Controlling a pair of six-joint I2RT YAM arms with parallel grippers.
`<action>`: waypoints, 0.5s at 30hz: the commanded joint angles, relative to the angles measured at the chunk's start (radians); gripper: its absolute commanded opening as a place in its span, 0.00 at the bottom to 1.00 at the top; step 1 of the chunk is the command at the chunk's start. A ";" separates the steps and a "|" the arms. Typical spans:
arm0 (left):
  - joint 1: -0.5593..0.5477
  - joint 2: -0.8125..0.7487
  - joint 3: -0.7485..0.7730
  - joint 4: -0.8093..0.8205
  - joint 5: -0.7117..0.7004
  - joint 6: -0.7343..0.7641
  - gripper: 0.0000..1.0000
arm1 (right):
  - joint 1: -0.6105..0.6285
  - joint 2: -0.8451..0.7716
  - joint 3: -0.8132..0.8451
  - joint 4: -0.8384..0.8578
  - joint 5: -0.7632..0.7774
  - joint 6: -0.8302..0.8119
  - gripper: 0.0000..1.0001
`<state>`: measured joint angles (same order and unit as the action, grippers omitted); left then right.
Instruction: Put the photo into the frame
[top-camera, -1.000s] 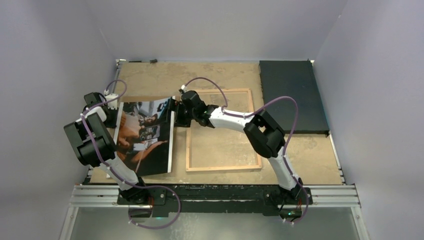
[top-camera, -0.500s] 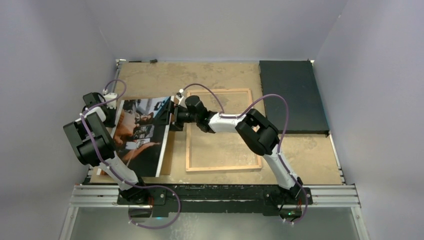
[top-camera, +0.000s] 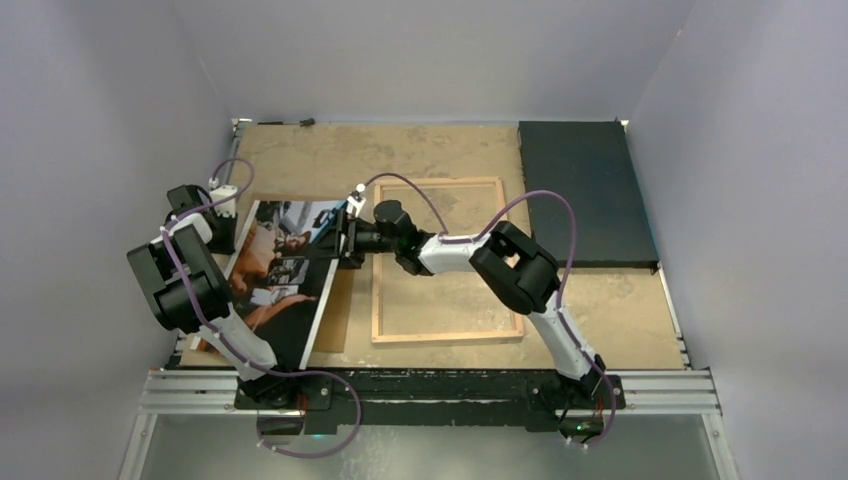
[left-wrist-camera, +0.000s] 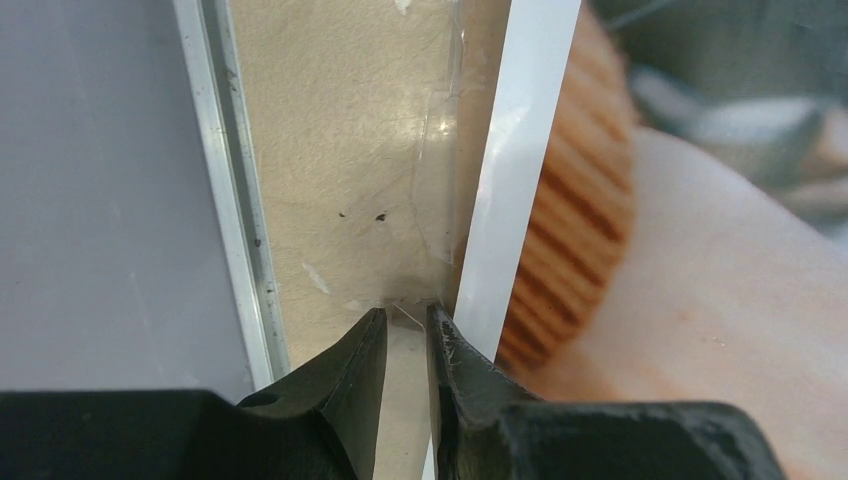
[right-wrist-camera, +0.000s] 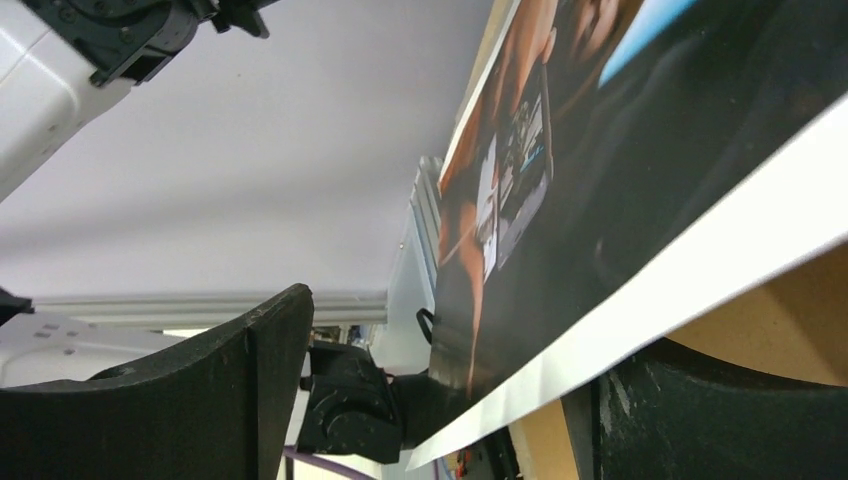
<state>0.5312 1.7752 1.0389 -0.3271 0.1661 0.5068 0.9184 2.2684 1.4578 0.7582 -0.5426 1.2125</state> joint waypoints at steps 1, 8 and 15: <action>-0.017 0.046 -0.037 -0.179 0.090 -0.047 0.20 | -0.017 -0.117 -0.060 0.158 -0.026 0.016 0.85; -0.017 0.046 -0.031 -0.194 0.105 -0.051 0.16 | -0.024 -0.139 -0.099 0.301 -0.032 0.069 0.78; -0.017 0.051 -0.025 -0.204 0.119 -0.055 0.10 | -0.025 -0.100 -0.086 0.357 -0.046 0.122 0.66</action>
<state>0.5297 1.7744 1.0470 -0.3687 0.2253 0.4812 0.8951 2.1857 1.3502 0.9993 -0.5507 1.2915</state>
